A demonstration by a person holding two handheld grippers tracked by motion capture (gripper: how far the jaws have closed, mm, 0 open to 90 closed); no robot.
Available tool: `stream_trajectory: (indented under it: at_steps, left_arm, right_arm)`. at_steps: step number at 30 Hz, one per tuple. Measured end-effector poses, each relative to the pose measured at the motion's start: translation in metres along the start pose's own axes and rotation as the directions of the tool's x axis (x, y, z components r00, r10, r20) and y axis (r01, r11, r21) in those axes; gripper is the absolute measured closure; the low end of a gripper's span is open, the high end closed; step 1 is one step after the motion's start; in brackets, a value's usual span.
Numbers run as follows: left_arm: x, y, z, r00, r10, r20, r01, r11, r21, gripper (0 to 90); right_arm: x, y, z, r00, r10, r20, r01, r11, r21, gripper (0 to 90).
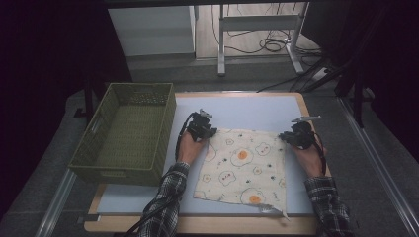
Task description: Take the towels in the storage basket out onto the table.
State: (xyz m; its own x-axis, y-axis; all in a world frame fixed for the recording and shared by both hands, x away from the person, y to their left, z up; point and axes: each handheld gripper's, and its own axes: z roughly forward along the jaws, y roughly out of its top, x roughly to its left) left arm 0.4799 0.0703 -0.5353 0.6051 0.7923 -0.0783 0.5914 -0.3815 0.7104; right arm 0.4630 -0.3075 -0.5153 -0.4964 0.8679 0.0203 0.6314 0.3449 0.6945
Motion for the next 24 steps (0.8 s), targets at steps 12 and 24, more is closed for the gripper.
stream_trajectory:
  at_steps: [12,24]
  left_arm:
    - [0.005,0.01,-0.007,1.0,0.002,-0.01,-0.003,0.9994,-0.035,88.9]
    - [-0.003,0.012,-0.033,0.9979,0.04,-0.051,-0.044,0.9957,-0.081,88.1]
  right_arm:
    - [0.002,0.014,-0.002,0.9993,-0.008,0.037,0.008,1.0,0.006,87.7]
    - [0.011,0.031,-0.026,0.9968,-0.062,0.05,0.065,0.996,-0.064,87.5]
